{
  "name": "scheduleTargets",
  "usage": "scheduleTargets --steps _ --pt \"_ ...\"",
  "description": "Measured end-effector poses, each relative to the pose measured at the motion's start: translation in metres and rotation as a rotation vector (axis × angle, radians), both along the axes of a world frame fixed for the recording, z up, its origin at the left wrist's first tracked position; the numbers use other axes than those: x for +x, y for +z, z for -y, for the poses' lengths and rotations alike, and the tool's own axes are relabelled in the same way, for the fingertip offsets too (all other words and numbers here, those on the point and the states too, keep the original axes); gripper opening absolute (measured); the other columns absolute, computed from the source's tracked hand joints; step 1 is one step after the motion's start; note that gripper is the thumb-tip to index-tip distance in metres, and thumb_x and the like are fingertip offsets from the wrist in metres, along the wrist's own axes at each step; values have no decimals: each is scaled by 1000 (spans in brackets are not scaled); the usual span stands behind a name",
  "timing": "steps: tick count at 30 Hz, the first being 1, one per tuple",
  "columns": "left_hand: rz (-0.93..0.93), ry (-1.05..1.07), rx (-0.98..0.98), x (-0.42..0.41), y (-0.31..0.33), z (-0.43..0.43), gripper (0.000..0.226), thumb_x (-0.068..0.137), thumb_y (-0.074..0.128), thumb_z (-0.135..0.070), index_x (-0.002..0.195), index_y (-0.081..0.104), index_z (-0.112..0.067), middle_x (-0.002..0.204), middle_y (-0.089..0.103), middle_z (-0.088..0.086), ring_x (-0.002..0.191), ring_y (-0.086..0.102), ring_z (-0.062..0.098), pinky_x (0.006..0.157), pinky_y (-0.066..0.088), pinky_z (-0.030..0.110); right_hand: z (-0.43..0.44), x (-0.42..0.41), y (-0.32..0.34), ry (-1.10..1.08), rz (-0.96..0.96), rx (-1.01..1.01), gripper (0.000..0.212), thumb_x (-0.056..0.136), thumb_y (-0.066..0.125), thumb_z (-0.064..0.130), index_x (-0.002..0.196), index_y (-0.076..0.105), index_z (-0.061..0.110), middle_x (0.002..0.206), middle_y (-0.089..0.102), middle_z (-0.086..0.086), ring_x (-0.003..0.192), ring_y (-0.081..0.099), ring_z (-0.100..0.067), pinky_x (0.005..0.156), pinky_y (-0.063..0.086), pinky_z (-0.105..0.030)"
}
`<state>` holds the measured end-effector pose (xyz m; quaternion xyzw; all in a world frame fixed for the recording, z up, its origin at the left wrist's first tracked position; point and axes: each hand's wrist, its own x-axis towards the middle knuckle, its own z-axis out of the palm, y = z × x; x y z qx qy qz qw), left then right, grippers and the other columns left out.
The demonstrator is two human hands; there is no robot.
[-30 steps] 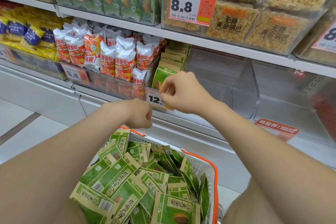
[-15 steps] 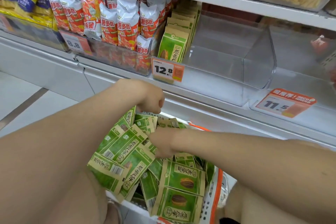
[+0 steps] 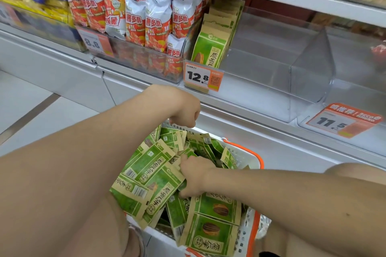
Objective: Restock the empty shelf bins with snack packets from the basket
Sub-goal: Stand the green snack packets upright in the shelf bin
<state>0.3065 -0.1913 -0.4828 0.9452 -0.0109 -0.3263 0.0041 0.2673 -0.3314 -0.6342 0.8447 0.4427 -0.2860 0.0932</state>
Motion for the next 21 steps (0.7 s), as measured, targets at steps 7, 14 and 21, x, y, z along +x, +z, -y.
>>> scheduleTargets --steps 7,14,21 --pt "25 52 12 4 -1 -11 11 105 48 -25 111 54 -18 120 59 6 96 50 27 83 41 38 -13 29 23 -159 22 187 111 72 89 40 152 20 7 94 53 -3 80 58 -21 50 46 -30" --pt "161 258 -52 -3 25 -25 28 106 45 -21 112 66 -3 111 70 15 95 71 31 82 60 43 -26 71 93 -226 -72 484 79 73 85 33 127 31 14 97 56 -7 82 60 -24 55 47 -35" --pt "348 966 -981 -12 53 -10 58 108 34 -60 110 69 -14 109 73 16 97 71 35 89 58 48 -8 86 173 -523 -701 862 47 71 52 3 114 63 18 98 66 -18 91 66 -35 76 56 -44"
